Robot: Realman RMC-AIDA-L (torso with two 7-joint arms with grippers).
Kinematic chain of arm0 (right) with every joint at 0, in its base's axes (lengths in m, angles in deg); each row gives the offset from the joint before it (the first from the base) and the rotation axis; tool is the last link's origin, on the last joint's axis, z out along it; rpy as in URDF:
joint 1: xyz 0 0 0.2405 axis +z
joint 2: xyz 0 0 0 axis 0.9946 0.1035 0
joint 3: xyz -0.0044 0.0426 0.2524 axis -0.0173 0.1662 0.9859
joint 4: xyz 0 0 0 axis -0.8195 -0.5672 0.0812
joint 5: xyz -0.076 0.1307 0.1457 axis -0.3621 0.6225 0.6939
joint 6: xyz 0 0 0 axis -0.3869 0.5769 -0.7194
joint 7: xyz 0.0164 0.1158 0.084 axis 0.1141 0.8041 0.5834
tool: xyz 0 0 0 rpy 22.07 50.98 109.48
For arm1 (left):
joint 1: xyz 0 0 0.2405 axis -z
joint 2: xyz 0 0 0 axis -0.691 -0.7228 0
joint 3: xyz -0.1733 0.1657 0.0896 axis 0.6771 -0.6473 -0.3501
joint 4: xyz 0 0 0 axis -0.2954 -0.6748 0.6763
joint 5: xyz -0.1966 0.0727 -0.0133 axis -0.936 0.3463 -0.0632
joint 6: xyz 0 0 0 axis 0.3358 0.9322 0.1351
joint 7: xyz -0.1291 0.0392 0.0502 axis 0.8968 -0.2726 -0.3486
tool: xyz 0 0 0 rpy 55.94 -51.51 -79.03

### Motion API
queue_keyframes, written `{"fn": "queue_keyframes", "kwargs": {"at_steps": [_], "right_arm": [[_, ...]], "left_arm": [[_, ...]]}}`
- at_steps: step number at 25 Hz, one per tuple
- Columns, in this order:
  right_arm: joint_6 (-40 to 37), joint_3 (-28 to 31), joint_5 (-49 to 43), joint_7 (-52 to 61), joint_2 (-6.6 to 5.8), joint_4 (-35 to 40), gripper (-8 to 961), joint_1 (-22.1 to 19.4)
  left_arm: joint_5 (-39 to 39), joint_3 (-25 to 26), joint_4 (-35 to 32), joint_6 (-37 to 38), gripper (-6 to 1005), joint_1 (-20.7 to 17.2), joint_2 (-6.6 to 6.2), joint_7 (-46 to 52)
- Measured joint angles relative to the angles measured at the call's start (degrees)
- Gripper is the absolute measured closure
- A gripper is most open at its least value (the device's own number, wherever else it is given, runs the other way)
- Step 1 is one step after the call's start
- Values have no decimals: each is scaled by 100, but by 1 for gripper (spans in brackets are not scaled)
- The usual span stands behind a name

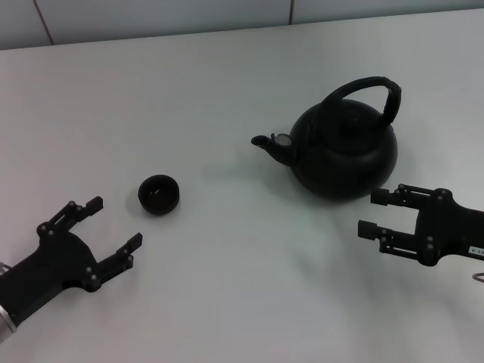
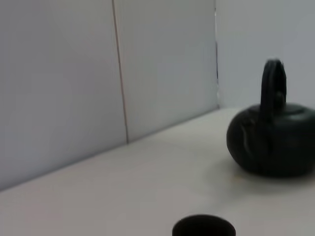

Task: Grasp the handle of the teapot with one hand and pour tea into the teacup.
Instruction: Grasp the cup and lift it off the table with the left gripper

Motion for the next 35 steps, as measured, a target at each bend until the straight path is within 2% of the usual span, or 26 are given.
{"fn": "queue_keyframes", "kwargs": {"at_steps": [10,13,21,35], "right_arm": [[6,-11,3,0,-2,-1,306,8],[6,-23,9,0,0,-1,305,10],[-13,-5,21,0,4,-1,305,16],[-48,4,22,0,13,-18,306,17]], "left_arm": [[-2,-115,15,-143,160,38,10,-6],[-38,-82,289,-555,160,363,19,12],[-51,-62,499,-935,161,712,36,13],[-60,-4,694,-1304,161,1085,51,14]]}}
